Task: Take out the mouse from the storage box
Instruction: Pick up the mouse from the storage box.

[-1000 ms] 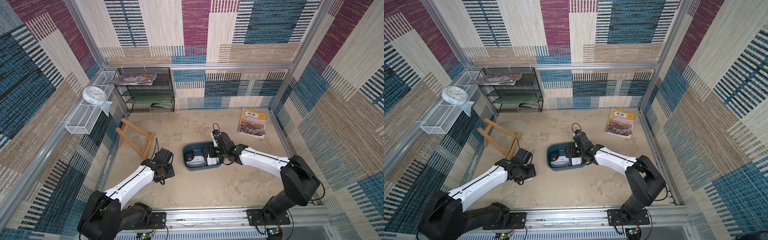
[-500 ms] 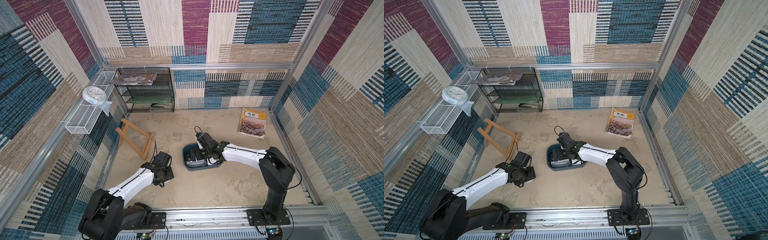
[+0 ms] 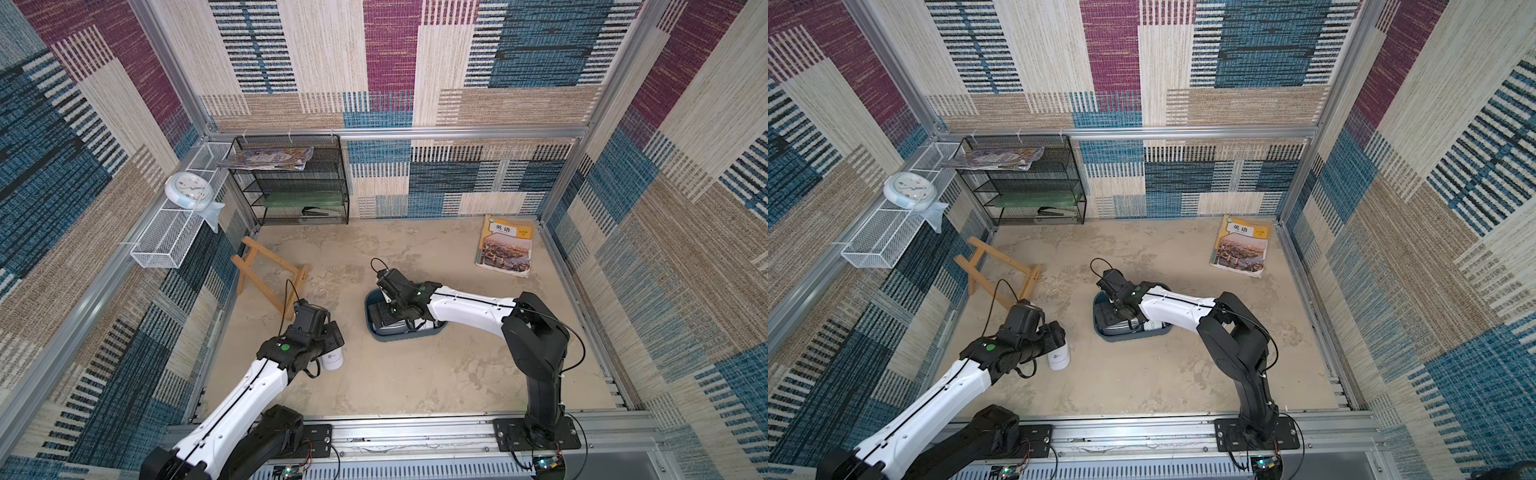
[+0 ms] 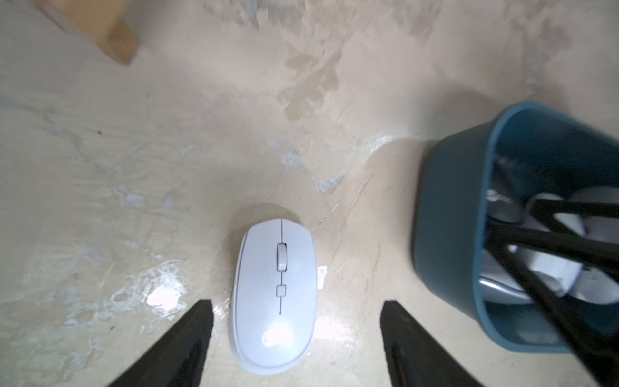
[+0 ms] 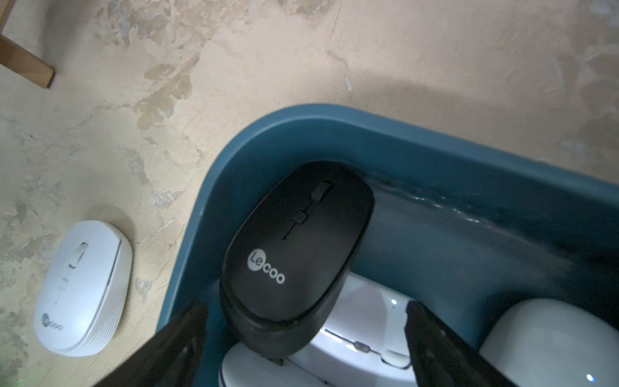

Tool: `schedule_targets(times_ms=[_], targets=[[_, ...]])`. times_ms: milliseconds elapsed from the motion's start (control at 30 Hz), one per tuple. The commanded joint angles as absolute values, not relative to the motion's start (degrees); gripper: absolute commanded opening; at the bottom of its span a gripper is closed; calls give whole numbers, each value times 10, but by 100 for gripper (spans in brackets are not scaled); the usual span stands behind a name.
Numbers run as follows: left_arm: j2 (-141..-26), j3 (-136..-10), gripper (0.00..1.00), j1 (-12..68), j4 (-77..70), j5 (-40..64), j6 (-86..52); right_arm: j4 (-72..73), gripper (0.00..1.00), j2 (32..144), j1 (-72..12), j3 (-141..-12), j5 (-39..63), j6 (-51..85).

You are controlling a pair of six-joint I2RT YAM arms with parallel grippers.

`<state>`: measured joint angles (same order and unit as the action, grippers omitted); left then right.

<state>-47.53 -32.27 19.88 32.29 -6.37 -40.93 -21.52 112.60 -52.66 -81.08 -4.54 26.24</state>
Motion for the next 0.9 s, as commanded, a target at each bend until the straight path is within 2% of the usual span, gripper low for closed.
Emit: schedule_targets(times_ms=[0, 133, 500, 867], targets=[[-392, -310, 87, 198, 336, -130, -396, -249, 95, 1138, -530, -836, -74, 252], [-301, -287, 99, 197, 333, -185, -387, -254, 95, 1152, -532, -850, -81, 245], [-294, -263, 99, 197, 294, -217, -351, -322, 90, 1193, -534, -917, -107, 239], [-288, -257, 99, 197, 290, -216, -354, -307, 79, 1134, -533, -860, -170, 259]])
